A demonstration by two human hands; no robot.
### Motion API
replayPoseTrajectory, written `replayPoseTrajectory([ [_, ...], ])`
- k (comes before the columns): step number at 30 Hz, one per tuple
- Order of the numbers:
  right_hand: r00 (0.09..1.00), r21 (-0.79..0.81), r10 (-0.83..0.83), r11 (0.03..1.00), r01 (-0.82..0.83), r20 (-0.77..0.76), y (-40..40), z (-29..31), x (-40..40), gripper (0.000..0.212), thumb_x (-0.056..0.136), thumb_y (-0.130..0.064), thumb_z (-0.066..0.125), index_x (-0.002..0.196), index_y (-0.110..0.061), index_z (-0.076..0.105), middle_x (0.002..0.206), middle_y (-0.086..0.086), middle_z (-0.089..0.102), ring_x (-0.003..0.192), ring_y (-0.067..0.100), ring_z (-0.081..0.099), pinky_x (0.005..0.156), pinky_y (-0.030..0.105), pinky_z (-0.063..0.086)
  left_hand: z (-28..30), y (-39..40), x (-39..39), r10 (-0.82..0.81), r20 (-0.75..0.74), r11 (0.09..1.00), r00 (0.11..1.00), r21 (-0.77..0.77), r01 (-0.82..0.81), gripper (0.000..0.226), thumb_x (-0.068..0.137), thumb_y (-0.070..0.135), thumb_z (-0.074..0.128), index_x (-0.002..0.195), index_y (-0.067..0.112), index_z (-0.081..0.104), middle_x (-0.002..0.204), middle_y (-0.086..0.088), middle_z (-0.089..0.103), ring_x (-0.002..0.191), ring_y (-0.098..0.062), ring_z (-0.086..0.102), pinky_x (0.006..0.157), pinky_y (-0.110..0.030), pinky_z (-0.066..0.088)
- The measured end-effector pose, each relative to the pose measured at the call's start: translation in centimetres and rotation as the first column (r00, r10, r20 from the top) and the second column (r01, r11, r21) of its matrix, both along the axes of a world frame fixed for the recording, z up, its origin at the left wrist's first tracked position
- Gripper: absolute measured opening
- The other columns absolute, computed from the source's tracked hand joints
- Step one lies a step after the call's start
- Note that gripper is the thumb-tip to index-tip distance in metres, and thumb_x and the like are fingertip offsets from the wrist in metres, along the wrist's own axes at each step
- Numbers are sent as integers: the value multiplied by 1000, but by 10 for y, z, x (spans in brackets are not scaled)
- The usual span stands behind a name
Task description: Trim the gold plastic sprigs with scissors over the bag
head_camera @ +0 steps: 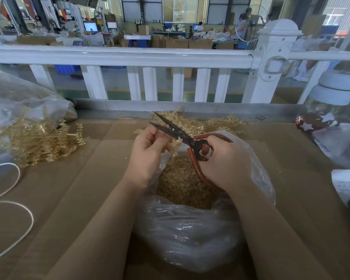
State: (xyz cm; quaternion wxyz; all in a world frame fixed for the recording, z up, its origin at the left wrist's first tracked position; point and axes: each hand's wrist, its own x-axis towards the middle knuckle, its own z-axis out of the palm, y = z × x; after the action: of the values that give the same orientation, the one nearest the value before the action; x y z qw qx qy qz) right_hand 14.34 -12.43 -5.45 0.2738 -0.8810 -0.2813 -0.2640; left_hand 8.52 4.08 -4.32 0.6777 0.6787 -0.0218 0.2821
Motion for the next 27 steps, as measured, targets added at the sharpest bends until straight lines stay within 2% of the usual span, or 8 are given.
replayPoseTrajectory([
  [6,1000,19,16,1000,-17,10,0,-1,0,52,85,-66,43,91,-23,72,75,-10,69,64,10,57,63,25,53,1,1,0,20,5,1000,1000,3,-20,26,99,-4,50,90,13,67,81,-2,70,74,-22,64,62,-15,48],
  [11,998,28,34,999,-35,52,-1,0,-2,50,86,-64,45,87,-21,71,73,-11,67,60,6,51,57,18,45,-3,2,1,-31,-30,996,999,78,34,28,96,-10,48,82,7,63,64,7,63,63,-10,59,65,-21,50],
  [14,998,25,49,998,-50,41,-1,1,-3,52,85,-65,43,88,-21,71,74,-11,66,62,6,51,59,20,46,-3,2,1,-71,-19,993,997,92,72,29,97,-12,46,79,6,60,62,10,61,60,-7,58,64,-21,51],
  [22,997,63,67,996,-69,22,0,-1,-2,60,83,-70,38,92,-23,73,75,-11,68,64,8,56,63,21,51,-1,1,0,-71,-52,996,996,53,73,28,97,-11,46,79,4,62,67,3,61,66,-12,58,76,-39,50],
  [27,996,75,87,993,-86,-6,0,0,-3,57,84,-68,42,99,-23,75,82,-9,73,73,11,64,72,24,55,-4,3,2,-60,-69,997,996,37,62,20,97,-11,45,86,-6,60,73,-10,56,72,-22,55,79,-45,48],
])
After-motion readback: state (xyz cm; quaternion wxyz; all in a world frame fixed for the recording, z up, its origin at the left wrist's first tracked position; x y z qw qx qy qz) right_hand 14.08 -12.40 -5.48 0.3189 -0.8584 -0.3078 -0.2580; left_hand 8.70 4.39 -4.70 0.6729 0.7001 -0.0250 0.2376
